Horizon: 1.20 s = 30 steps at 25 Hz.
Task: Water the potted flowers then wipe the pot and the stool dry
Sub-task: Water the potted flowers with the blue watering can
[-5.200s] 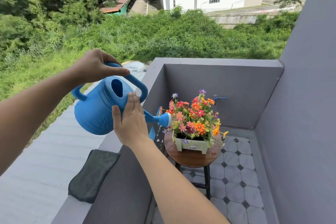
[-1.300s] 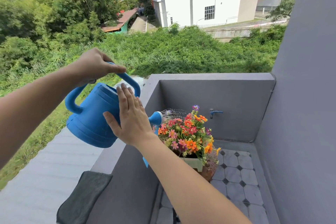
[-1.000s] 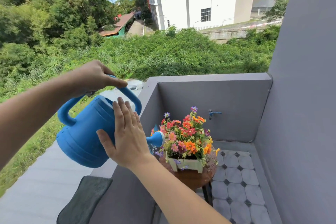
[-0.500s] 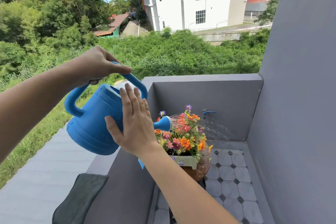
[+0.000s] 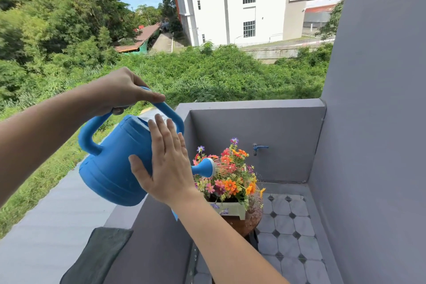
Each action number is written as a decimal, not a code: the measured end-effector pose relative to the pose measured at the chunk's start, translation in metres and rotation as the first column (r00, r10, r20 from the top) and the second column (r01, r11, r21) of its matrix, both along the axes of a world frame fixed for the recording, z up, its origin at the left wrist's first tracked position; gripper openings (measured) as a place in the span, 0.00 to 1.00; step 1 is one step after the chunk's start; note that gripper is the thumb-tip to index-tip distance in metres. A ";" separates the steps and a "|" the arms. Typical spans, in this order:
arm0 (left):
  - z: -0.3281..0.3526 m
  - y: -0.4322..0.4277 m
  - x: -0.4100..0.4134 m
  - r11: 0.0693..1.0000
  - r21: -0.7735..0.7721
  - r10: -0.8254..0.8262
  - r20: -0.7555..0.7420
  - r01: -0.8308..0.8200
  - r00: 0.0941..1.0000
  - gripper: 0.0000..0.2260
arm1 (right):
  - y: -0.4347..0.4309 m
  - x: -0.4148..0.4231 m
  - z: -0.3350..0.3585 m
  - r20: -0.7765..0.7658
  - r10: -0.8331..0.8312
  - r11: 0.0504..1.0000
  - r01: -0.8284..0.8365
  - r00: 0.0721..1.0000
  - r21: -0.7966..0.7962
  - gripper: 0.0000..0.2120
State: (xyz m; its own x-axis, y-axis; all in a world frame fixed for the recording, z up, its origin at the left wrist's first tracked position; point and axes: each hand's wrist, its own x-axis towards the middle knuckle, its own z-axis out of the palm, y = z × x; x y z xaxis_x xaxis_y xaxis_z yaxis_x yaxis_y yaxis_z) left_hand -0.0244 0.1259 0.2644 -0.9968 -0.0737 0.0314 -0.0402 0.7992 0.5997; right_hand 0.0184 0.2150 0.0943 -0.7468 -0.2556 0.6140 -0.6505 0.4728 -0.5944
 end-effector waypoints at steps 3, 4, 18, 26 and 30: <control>0.004 -0.003 -0.003 1.000 0.009 0.022 -0.052 -0.022 0.998 0.15 | 0.001 -0.008 0.010 0.013 -0.002 0.999 0.002 1.000 0.040 0.36; 0.006 -0.006 -0.004 0.999 0.003 0.032 -0.071 -0.032 0.997 0.15 | 0.001 -0.011 0.014 0.021 0.003 0.998 -0.004 1.000 0.064 0.36; -0.001 -0.011 -0.007 0.999 -0.049 0.001 0.017 0.000 1.000 0.16 | -0.001 -0.002 0.005 0.036 0.038 0.999 -0.038 0.999 0.016 0.36; 0.000 -0.011 -0.009 0.997 -0.064 0.034 -0.070 -0.039 0.997 0.14 | -0.004 -0.013 0.011 0.108 0.047 0.997 -0.053 0.993 0.053 0.36; -0.001 -0.016 -0.007 0.993 -0.109 0.037 -0.031 -0.041 0.999 0.15 | -0.009 -0.007 0.009 0.125 0.086 0.995 -0.092 0.988 0.038 0.36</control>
State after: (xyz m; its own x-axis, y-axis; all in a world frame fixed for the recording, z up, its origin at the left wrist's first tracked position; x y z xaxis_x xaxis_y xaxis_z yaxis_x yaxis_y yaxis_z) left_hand -0.0315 0.1097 0.2629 -0.9918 -0.1070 0.0697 -0.0568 0.8585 0.5097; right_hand 0.0115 0.2064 0.1032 -0.7891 -0.3491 0.5055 -0.6143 0.4437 -0.6525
